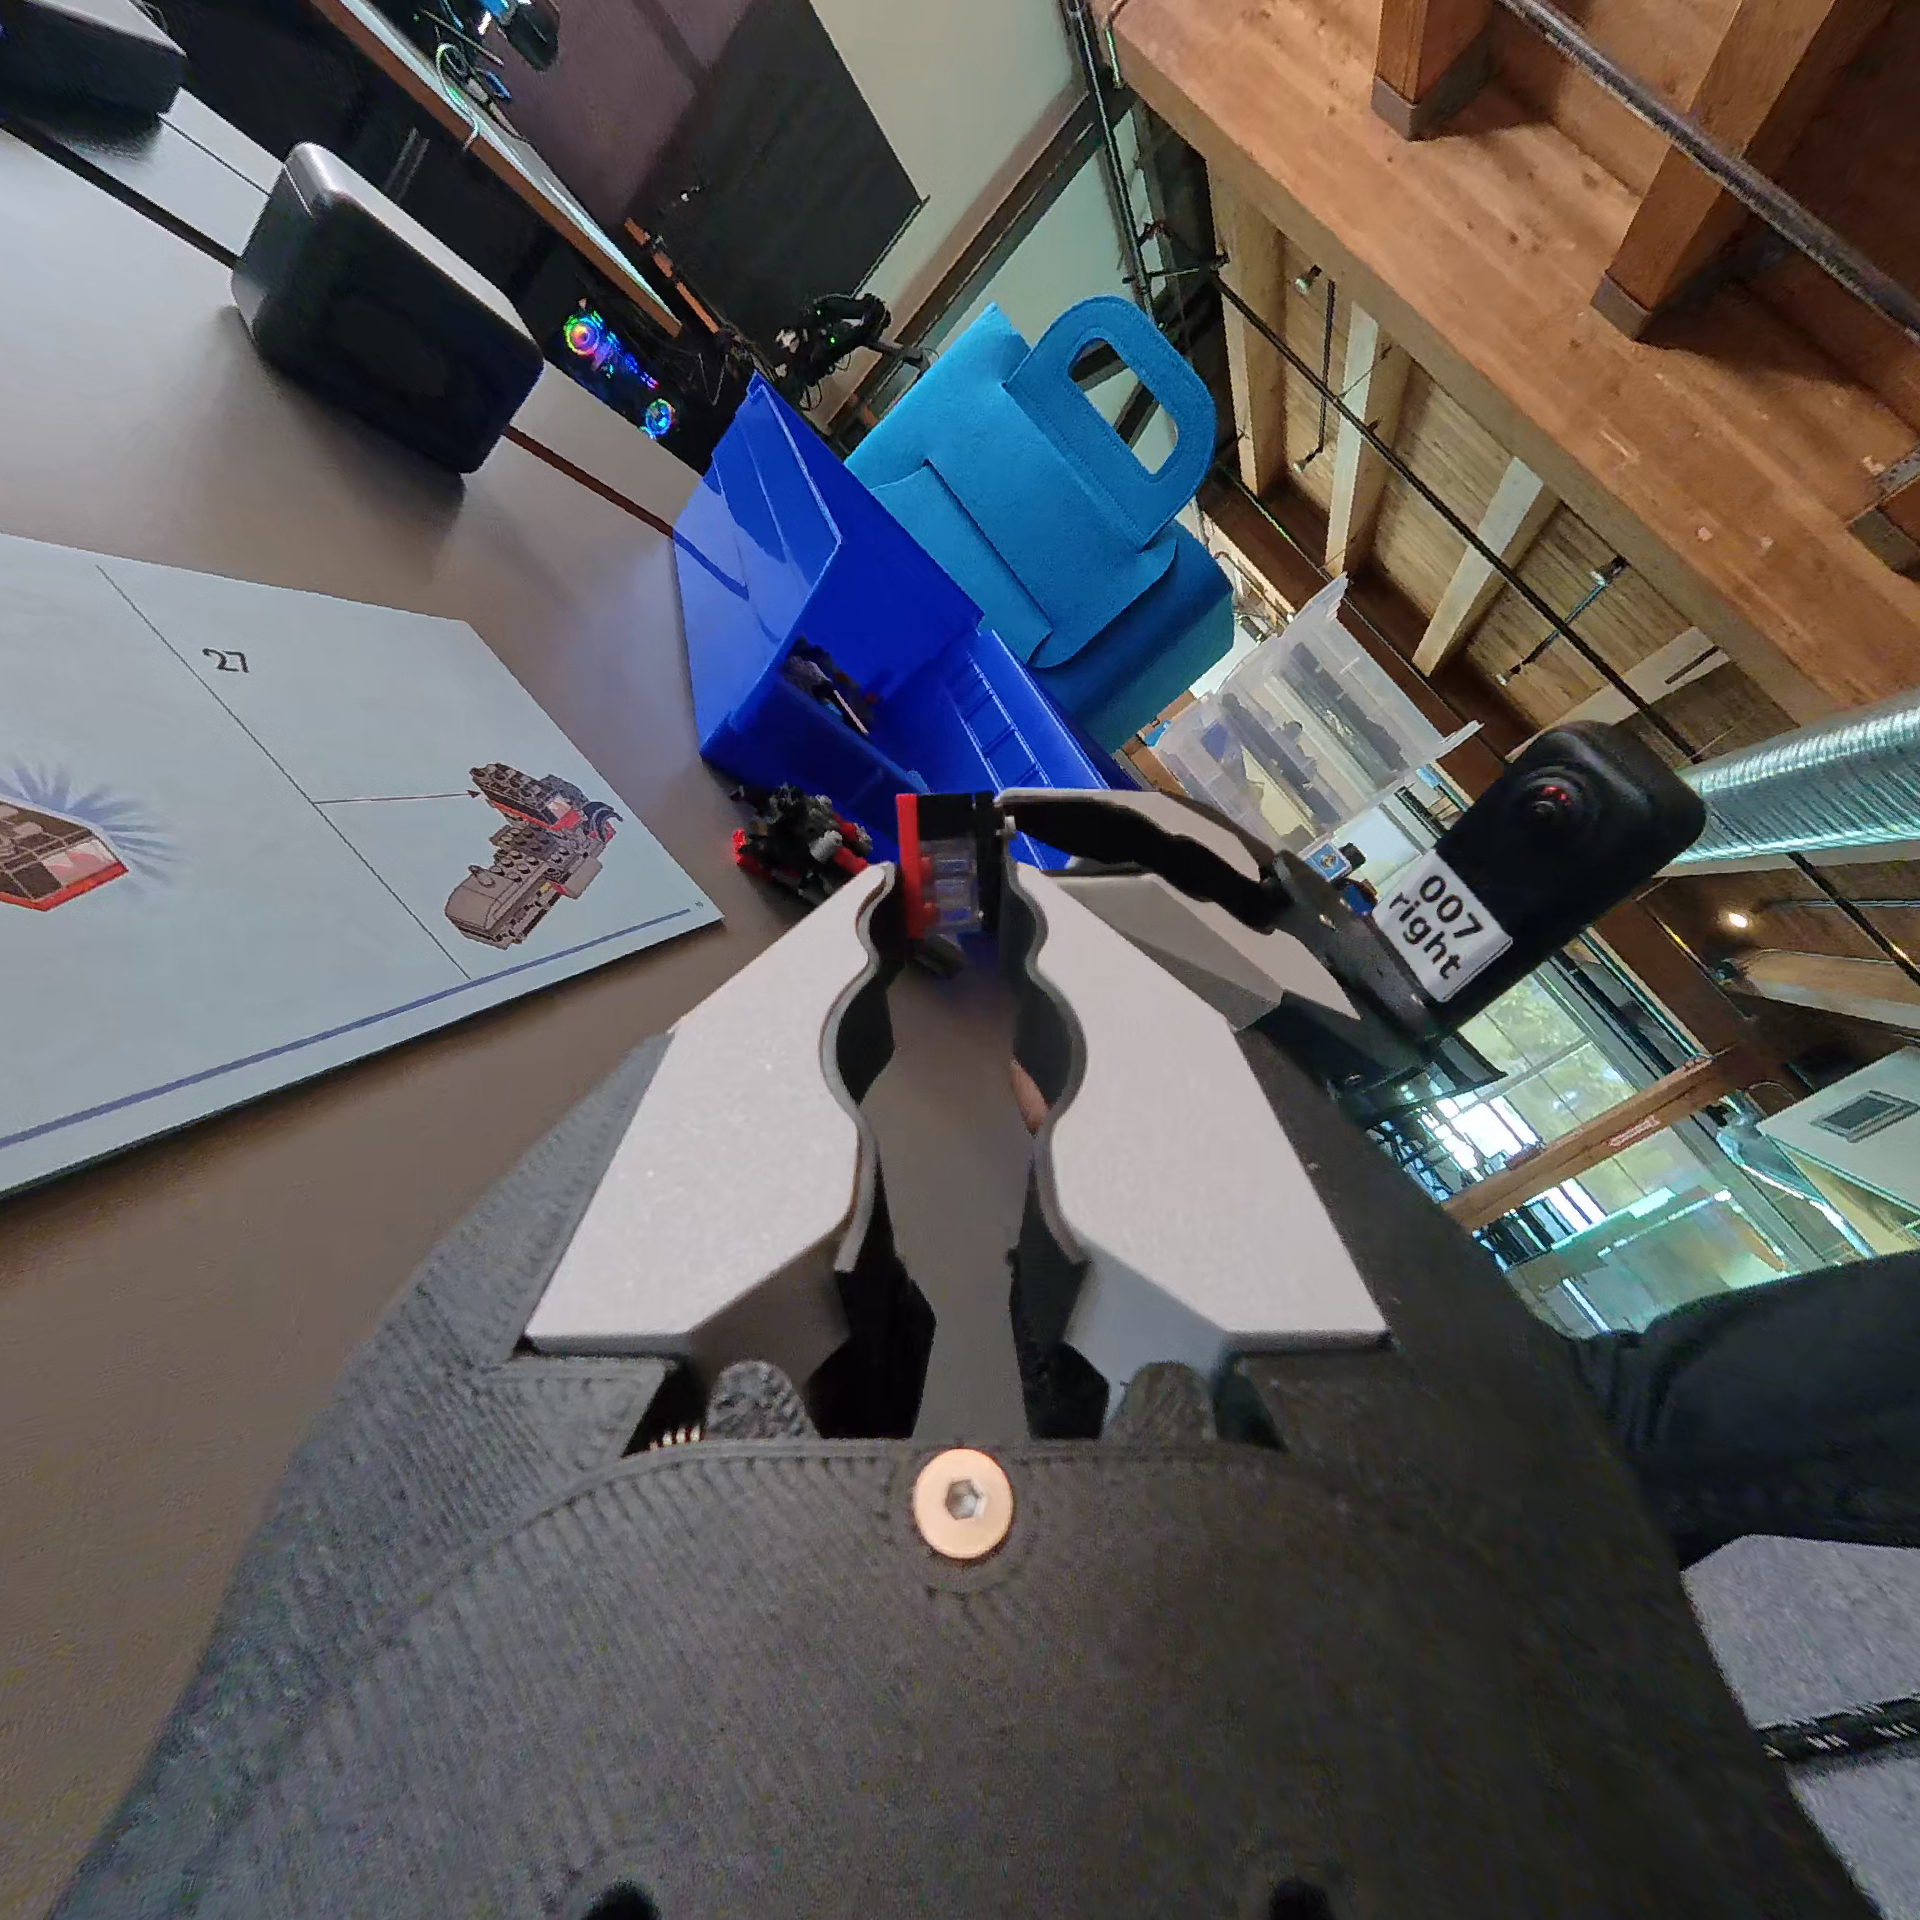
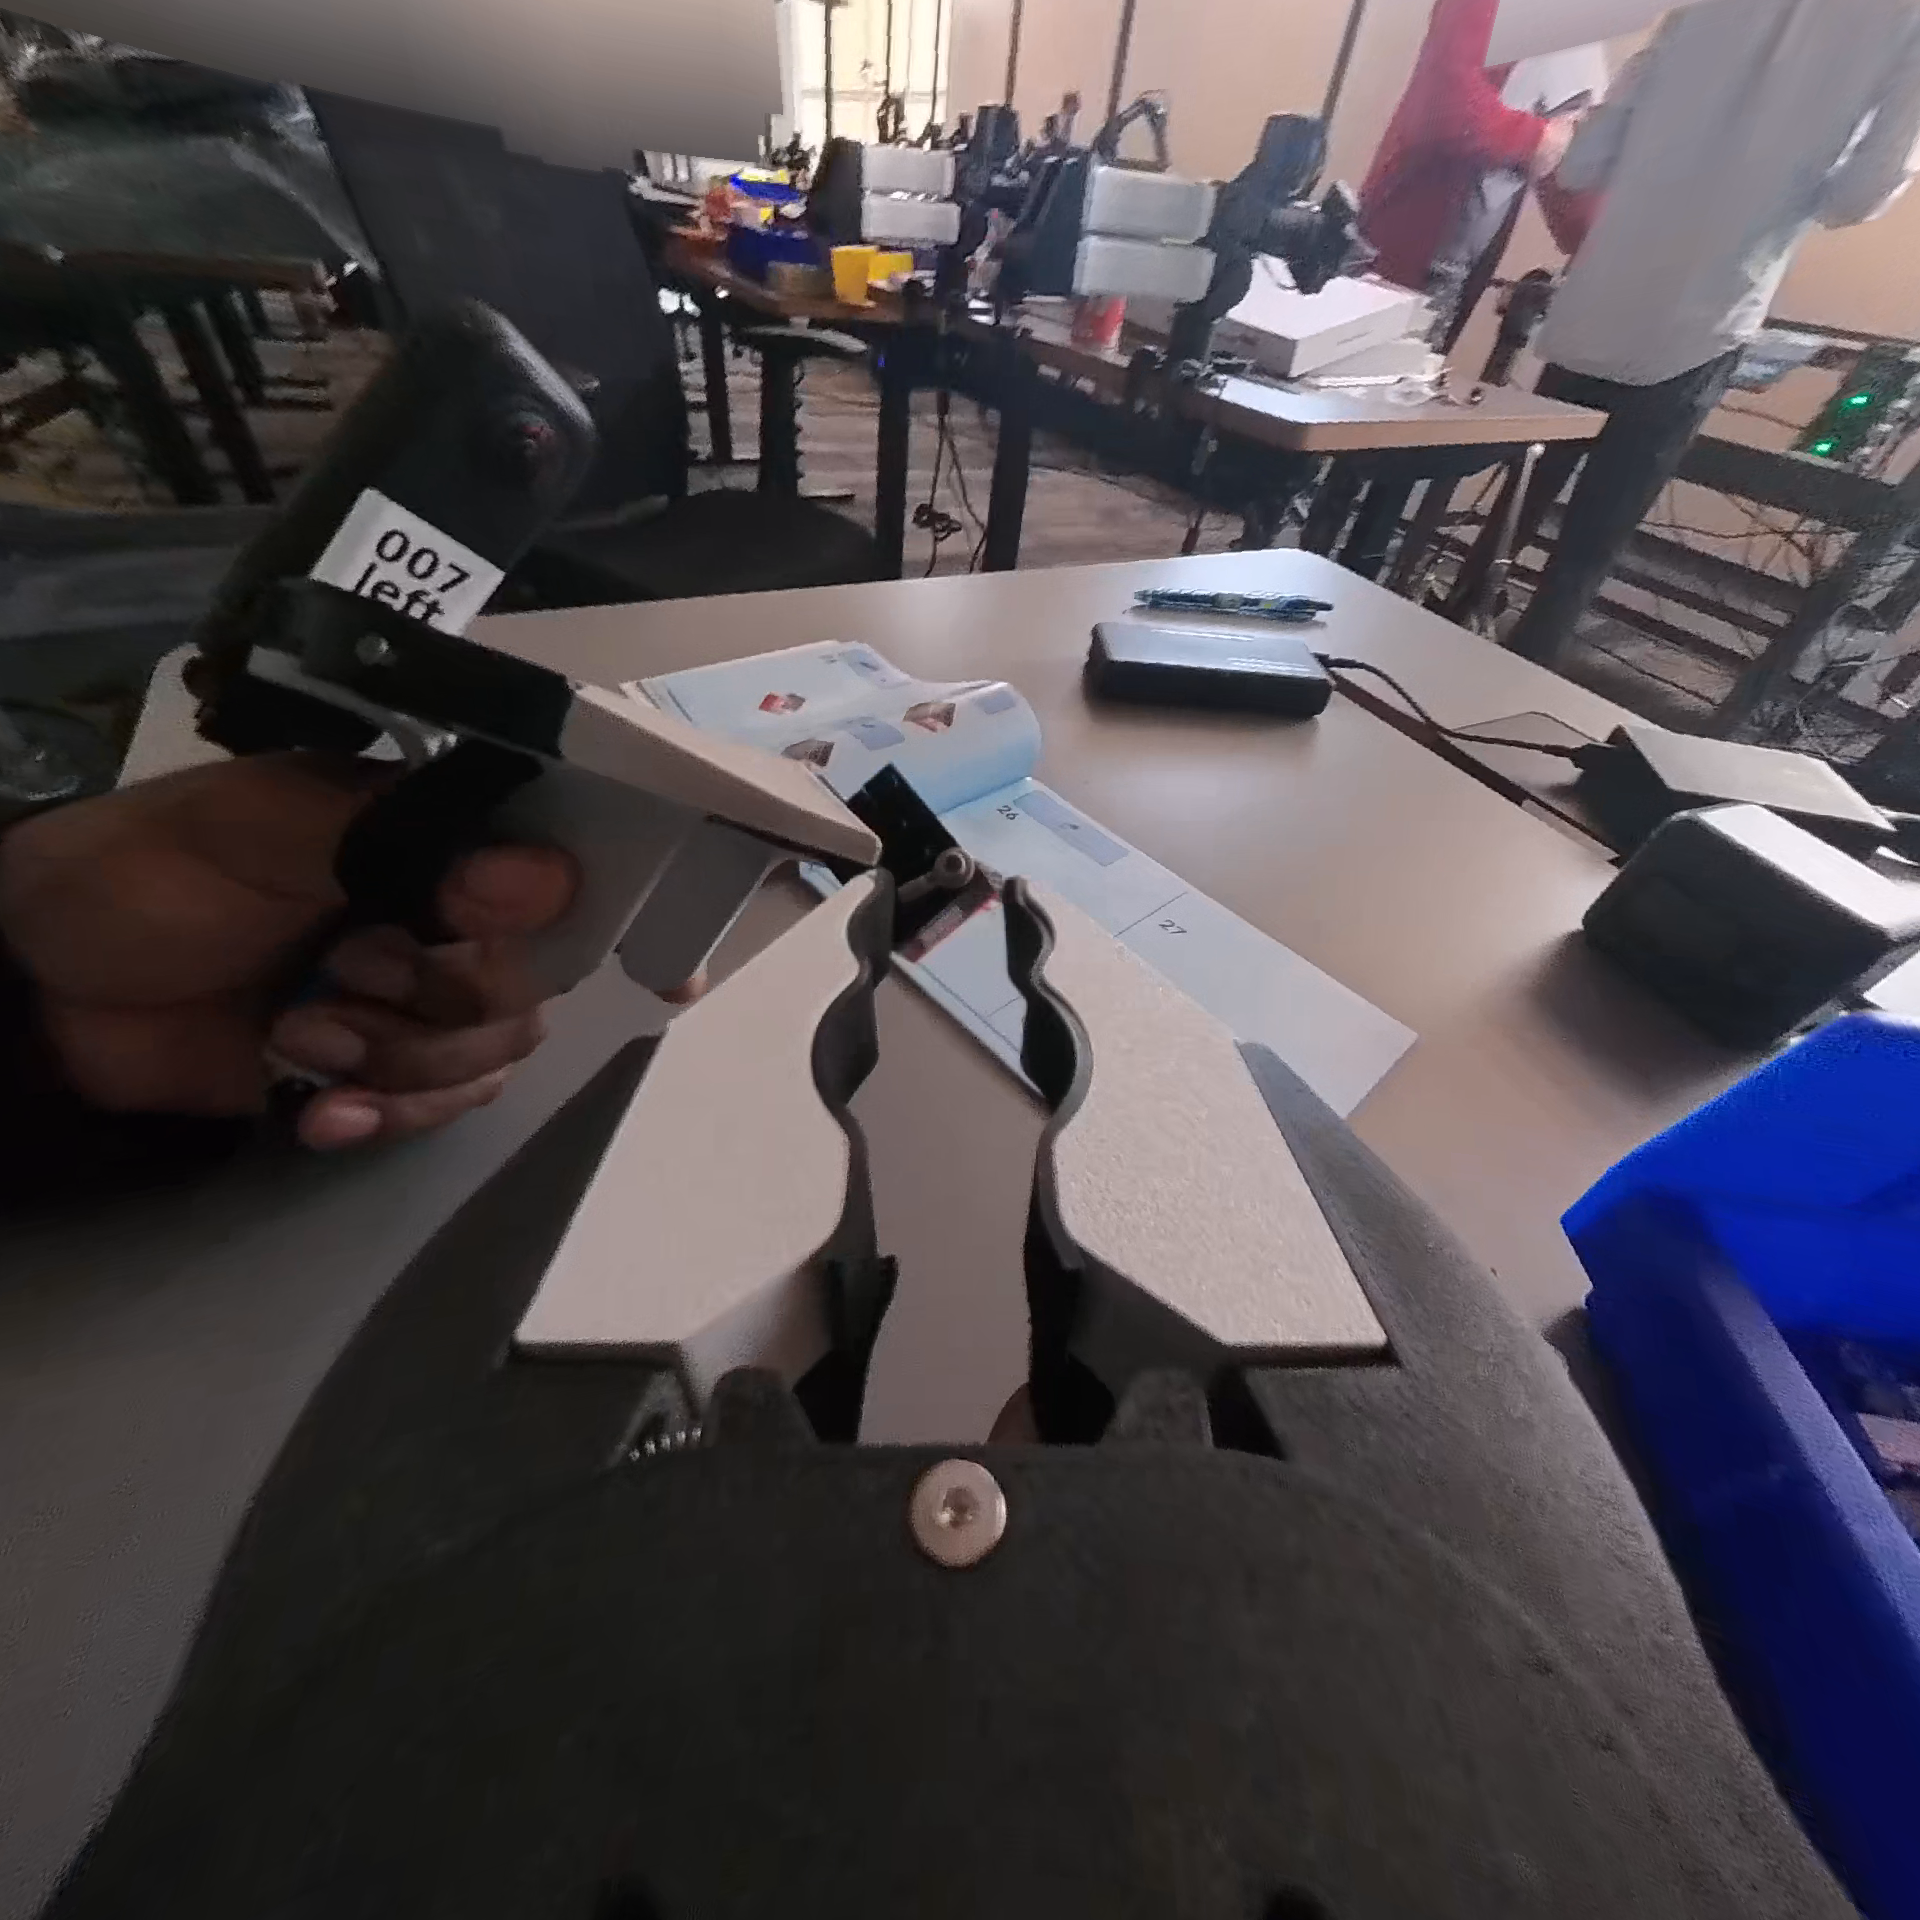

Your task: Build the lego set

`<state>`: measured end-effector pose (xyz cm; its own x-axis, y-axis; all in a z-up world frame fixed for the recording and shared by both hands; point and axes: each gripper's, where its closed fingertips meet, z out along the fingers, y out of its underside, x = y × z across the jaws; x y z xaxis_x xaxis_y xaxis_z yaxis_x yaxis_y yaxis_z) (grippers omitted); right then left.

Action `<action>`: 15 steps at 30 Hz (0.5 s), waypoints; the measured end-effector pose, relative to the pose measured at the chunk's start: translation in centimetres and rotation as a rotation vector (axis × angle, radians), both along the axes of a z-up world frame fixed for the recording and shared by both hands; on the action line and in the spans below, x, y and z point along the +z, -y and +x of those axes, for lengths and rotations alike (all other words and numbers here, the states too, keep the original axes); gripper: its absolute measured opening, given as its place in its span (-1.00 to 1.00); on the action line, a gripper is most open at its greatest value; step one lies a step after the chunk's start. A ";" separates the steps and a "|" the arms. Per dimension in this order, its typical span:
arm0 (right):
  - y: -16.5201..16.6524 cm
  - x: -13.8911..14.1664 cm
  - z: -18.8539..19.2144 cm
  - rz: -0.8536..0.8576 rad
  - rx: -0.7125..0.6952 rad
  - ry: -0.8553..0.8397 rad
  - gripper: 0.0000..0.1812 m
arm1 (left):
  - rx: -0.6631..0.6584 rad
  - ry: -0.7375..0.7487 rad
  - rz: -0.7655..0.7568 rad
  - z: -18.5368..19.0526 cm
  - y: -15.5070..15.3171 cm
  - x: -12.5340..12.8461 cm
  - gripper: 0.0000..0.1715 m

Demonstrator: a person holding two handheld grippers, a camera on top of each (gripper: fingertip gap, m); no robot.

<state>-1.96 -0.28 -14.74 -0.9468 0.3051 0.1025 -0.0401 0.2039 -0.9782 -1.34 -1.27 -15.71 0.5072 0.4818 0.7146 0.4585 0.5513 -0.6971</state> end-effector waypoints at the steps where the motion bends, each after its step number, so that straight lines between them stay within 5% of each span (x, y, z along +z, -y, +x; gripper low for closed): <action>1: 0.0 0.1 0.1 -0.007 -0.003 0.004 -0.77 | 0.001 -0.002 -0.002 0.0 0.0 0.0 -0.80; 15: 0.0 -0.2 0.1 0.042 -0.003 -0.041 -0.87 | -0.007 -0.012 -0.037 0.1 -0.4 -0.1 -0.80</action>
<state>-1.87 -0.29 -14.90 -0.9406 0.3024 0.1541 -0.0795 0.2451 -0.9662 -1.20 -0.82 -15.77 0.5190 0.5042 0.6903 0.4541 0.5216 -0.7223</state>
